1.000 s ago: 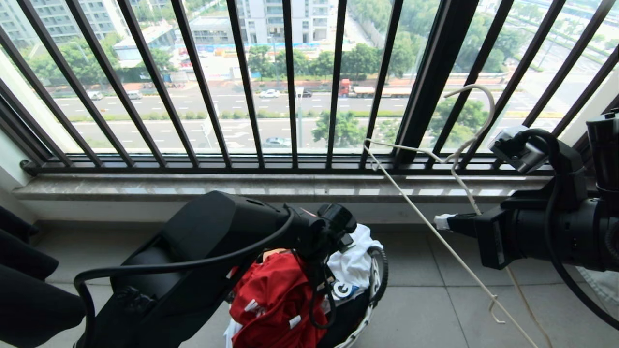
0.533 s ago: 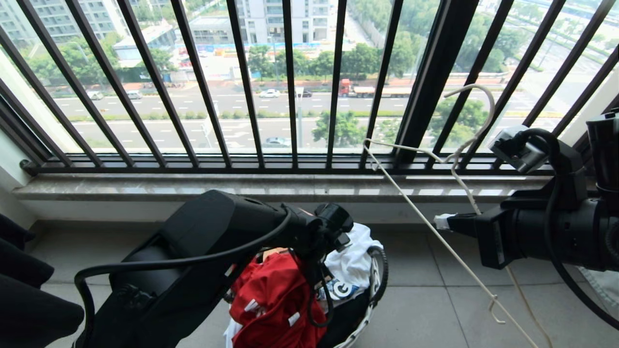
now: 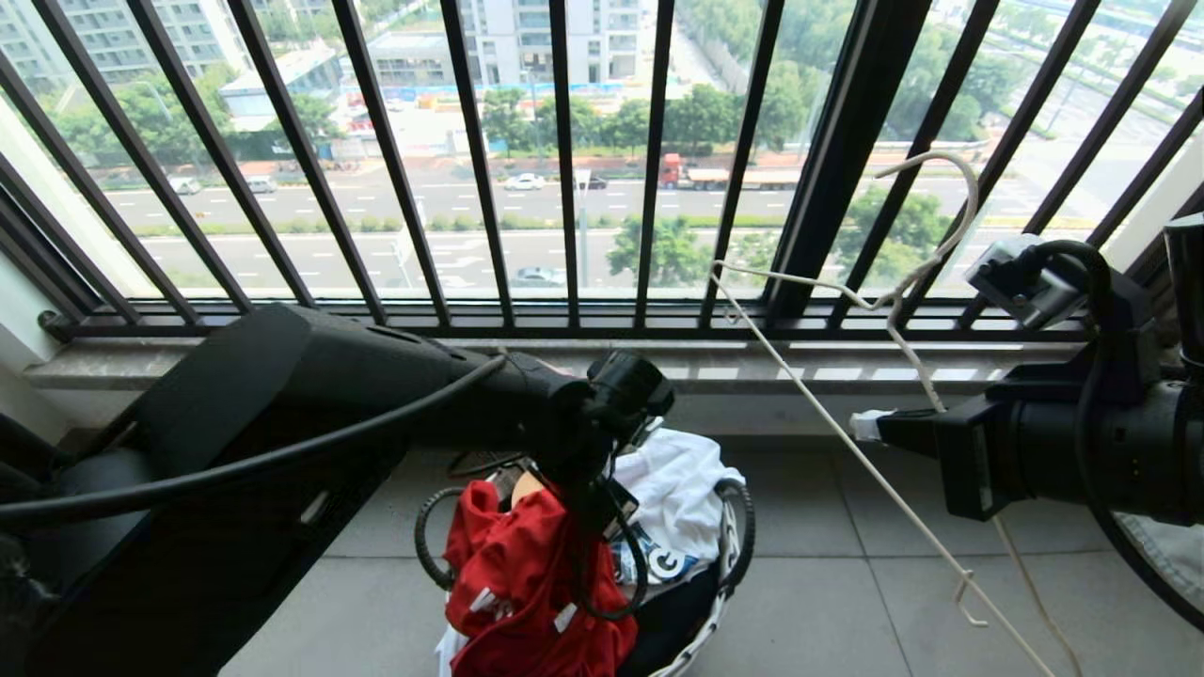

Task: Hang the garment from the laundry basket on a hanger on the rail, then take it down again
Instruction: Pick up clothes from the basket

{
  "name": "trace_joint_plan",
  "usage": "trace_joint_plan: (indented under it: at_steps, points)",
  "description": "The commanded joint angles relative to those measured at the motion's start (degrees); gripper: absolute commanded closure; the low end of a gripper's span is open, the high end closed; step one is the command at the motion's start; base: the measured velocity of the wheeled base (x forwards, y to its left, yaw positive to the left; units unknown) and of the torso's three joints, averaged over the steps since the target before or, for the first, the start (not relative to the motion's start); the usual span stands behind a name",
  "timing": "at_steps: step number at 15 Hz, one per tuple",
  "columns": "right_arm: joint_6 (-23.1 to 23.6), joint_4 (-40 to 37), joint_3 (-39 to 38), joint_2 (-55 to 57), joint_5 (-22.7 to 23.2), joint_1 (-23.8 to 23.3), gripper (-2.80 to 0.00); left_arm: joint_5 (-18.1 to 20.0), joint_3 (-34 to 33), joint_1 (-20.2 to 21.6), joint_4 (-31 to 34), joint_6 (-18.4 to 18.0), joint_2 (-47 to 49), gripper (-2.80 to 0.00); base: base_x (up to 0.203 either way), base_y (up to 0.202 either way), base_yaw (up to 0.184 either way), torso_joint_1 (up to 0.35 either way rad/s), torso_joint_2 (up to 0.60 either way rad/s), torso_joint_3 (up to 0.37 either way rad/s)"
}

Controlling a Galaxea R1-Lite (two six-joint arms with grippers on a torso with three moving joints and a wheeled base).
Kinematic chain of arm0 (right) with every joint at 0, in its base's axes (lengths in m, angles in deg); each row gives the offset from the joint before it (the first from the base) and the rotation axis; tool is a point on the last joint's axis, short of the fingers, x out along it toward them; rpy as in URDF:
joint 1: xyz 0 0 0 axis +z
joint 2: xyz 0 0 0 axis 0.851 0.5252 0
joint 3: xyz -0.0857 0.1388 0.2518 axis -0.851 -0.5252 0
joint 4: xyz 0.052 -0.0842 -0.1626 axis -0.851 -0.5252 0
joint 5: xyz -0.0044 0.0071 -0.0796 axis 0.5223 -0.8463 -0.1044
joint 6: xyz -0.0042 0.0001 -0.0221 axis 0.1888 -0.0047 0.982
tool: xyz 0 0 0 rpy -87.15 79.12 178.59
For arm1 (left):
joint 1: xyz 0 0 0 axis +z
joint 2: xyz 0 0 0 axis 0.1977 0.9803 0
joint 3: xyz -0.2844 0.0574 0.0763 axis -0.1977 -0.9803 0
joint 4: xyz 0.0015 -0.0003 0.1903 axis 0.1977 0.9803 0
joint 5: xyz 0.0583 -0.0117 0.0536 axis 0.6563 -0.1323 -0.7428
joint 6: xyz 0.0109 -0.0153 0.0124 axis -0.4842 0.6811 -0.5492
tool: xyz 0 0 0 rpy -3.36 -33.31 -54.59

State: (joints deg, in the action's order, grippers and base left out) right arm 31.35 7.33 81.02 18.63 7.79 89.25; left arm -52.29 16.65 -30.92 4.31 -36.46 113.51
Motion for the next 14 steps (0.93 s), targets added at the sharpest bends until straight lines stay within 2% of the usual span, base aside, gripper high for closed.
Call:
trace_joint_plan:
  at_steps: [1, 3, 5, 7, 12, 14]
  points:
    - [-0.03, -0.05, -0.05, -0.36, 0.0, 0.1, 0.0, -0.1, -4.74, -0.17, 0.06, 4.37, -10.71, 0.0, 0.0, 0.0, 0.0, 0.0, 0.0, 0.0]
    - [-0.03, -0.05, 0.03, -0.49, 0.0, 0.1, 0.0, -0.08, -3.84, -1.39, 0.0, 10.09, -15.81, 0.0, 0.0, 0.0, 0.0, 0.0, 0.0, 0.0]
    - [-0.03, -0.11, 0.12, -1.24, 0.0, 0.09, 0.0, -0.29, 0.27, -3.65, 0.04, 15.03, -18.65, 0.0, 0.0, 0.0, 0.0, 0.0, 0.0, 0.0]
    - [-0.19, -0.14, 0.67, -1.6, -0.02, 0.0, 0.0, -2.53, 1.89, -5.3, 0.11, 16.64, -20.85, 0.0, 0.0, 0.0, 0.0, 0.0, 0.0, 0.0]
    - [-0.47, 0.39, 2.3, -2.29, -0.01, -3.49, 0.0, -13.19, 2.62, -7.91, 0.28, 19.83, -23.49, 0.0, 0.0, 0.0, 0.0, 0.0, 0.0, 0.0]
    - [-0.47, 0.72, 2.32, -2.39, -0.09, -3.77, 0.0, -14.14, 4.76, -9.48, 0.24, 22.58, -25.4, 0.0, 0.0, 0.0, 0.0, 0.0, 0.0, 0.0]
